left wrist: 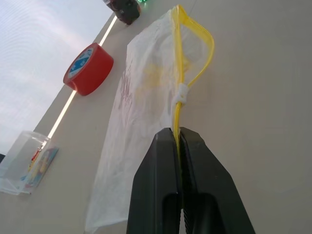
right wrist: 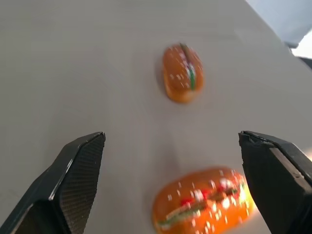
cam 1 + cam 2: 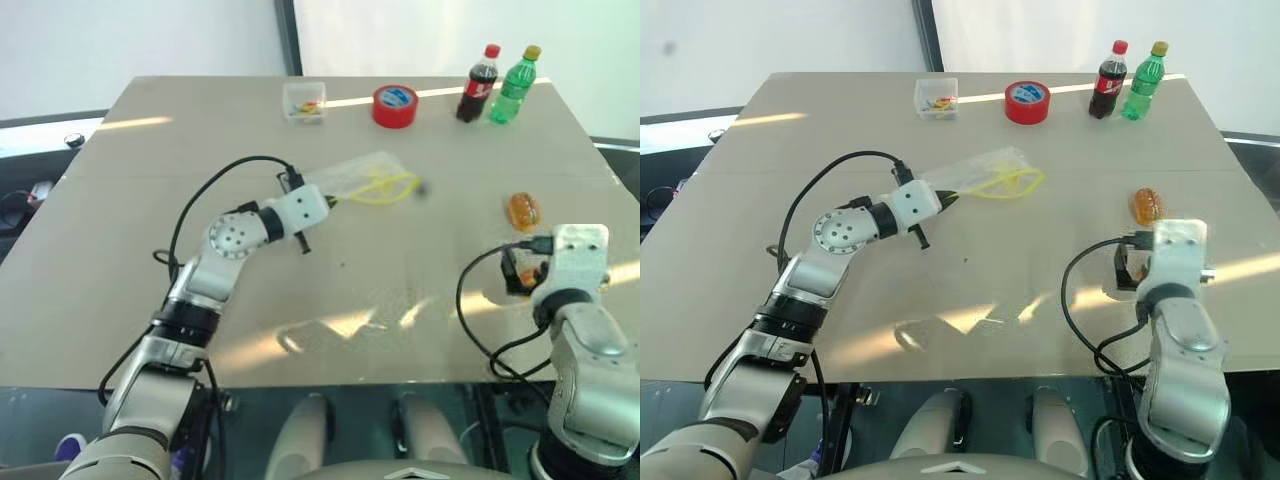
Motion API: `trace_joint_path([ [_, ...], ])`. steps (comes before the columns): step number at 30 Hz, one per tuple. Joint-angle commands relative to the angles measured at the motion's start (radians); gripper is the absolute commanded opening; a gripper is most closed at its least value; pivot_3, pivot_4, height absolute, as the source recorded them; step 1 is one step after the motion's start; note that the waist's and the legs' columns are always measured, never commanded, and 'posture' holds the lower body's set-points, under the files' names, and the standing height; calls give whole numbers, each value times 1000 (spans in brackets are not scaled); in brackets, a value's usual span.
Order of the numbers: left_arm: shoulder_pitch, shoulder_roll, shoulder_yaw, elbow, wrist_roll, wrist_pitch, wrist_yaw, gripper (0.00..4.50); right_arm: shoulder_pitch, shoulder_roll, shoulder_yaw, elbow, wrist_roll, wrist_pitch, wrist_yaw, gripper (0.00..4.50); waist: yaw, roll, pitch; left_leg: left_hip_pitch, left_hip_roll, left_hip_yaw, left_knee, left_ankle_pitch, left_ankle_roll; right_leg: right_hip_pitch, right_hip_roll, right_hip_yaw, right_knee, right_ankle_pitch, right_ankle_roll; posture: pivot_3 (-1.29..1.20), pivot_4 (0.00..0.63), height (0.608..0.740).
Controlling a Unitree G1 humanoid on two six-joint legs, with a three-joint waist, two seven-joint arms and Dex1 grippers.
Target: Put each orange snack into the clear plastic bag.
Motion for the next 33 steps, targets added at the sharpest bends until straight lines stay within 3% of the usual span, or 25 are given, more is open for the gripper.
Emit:
trace_joint_path([
  [1,-40,-9,-8,10,10,-30,-6,0,-143,123,-98,-76,-34,194,-91,4489,-3,0,0,0,0,0,0,0,0,0,0,0,1,0,0,0,150,740],
  [9,-61,-17,-15,38,30,-43,-13,0,-412,316,-307,35,-61,268,-222,4489,0,1,0,1,-1,0,-1,0,-1,0,-1,0,2,0,0,0,150,740],
  [15,-46,-12,-8,21,35,-31,-13,0,-422,329,-323,92,-43,268,-283,4489,-6,1,0,1,-1,1,-1,0,0,-1,-1,1,3,0,0,0,150,740],
  [22,-36,-7,-7,1,37,-20,-15,0,-534,375,-424,160,82,268,-246,4489,-7,1,0,1,-1,2,-1,0,0,-1,-1,1,3,0,0,0,150,740],
  [33,-13,7,-3,-41,39,2,-9,0,-477,343,-381,259,152,268,-308,4489,-7,1,0,1,-1,1,-2,0,0,-1,-1,1,3,0,0,0,150,740],
])
